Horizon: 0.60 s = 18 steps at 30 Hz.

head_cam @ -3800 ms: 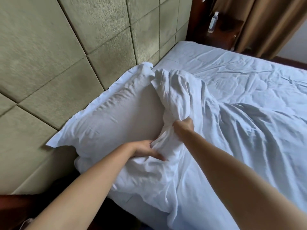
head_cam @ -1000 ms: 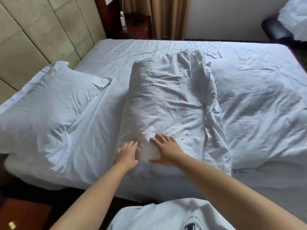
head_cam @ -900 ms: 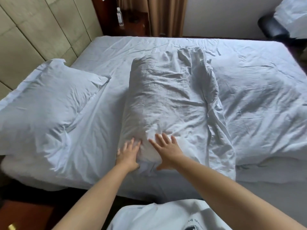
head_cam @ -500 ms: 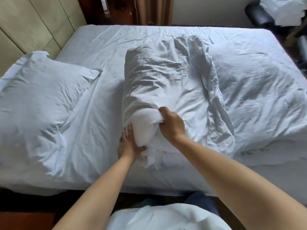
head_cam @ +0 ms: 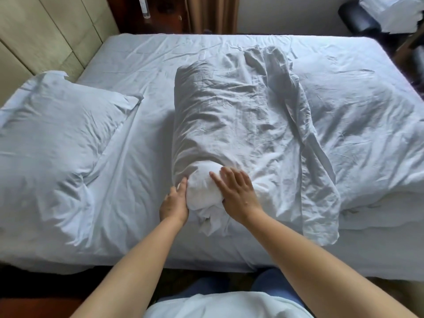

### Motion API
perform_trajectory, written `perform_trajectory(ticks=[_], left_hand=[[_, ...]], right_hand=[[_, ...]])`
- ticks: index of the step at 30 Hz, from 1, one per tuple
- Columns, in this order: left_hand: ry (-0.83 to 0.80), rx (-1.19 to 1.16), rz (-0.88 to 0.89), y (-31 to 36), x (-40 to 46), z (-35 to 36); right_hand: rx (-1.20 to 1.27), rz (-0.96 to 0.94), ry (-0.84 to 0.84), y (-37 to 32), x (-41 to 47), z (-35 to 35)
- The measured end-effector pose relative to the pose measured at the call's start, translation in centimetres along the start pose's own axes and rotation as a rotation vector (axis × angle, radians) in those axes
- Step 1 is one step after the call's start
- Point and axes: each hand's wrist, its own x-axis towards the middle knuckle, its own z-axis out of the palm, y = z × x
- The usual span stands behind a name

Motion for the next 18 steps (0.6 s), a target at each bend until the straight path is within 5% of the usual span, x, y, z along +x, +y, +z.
perform_trajectory(ticks=[4,11,18], left_hand=[[-0.013,0.007,0.006,0.9,-0.4,0.1],[0.027,0.071,0.079,2.1,-1.0,0.0],[-0.164,0.192,0.175,4.0,1.2,3.0]], right_hand=[[-0.115,-0.367,0.084,1.3,-1.8,1.0],[-0.086,0.166,-0.331,4.3,-1.9,0.5],[-0.084,0.282,-0.63,3.6,-1.6,2.4]])
